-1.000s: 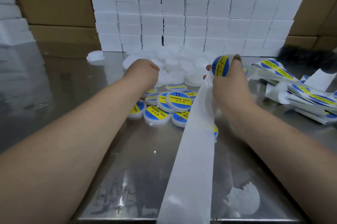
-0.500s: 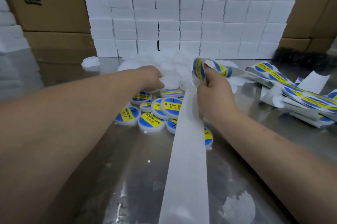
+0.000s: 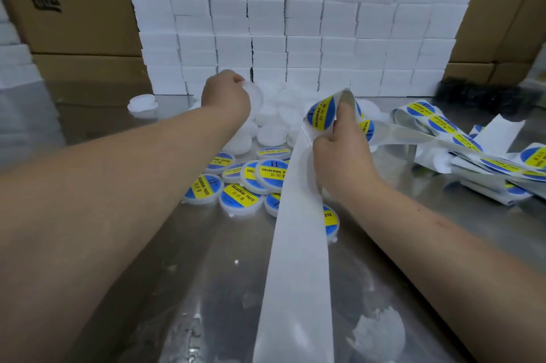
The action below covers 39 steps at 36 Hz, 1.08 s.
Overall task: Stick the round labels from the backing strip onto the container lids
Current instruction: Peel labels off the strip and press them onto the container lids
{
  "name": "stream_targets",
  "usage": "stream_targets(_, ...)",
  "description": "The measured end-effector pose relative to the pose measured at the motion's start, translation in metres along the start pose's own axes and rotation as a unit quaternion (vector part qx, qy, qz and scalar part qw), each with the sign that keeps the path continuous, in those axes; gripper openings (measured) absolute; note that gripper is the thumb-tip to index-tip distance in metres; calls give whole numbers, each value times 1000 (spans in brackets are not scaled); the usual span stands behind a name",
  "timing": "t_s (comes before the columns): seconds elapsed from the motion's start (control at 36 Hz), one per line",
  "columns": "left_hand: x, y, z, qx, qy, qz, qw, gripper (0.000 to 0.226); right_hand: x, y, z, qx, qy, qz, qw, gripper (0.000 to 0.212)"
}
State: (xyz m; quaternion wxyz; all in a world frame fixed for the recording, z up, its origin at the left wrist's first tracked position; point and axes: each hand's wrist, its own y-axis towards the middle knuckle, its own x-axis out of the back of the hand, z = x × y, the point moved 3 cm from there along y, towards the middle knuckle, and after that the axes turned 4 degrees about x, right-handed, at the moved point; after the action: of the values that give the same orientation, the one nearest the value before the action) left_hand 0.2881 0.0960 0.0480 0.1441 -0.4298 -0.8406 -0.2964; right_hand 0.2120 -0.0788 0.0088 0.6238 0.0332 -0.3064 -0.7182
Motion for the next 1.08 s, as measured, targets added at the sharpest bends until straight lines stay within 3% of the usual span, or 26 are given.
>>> stream_targets(0.08, 2, -17, -13, 67, -127, 46, 989, 22, 0, 0, 1, 10, -16, -3, 1000, 55)
stream_targets(0.17, 5, -39, -27, 69, -64, 69, 993, 20, 3, -1, 3, 49, -44, -20, 998, 28)
stream_targets(0.22, 5, -53, -30, 61, -193, 64, 977, 17, 4, 1, 2, 62, -53, -33, 996, 22)
stream_targets(0.31, 7, -86, -36, 54, -246, 91, 964, 31, 5, 1, 3, 80, -53, -46, 994, 30)
stream_targets(0.42, 10, -105, -33, -112, -103, 105, 983, 12, 8, 1, 6, 89, -25, -37, 995, 42)
stream_targets(0.47, 10, -105, -24, -143, -17, 92, 985, 5, 9, 1, 6, 83, -16, -30, 996, 42)
stream_targets(0.53, 10, -103, -15, -147, 19, 76, 986, 18, 9, 0, 6, 76, -6, -31, 997, 38)
stream_targets(0.69, 21, -98, -15, -178, 34, 34, 983, 26, 9, -2, 6, 80, -15, -28, 996, 19)
stream_targets(0.89, 24, -105, -22, -253, 44, 40, 966, 32, 7, -2, 7, 99, -17, -15, 995, 11)
stream_targets(1.08, 23, -109, -23, -282, 66, 24, 957, 28, 4, -3, 9, 120, 0, 15, 993, 37)
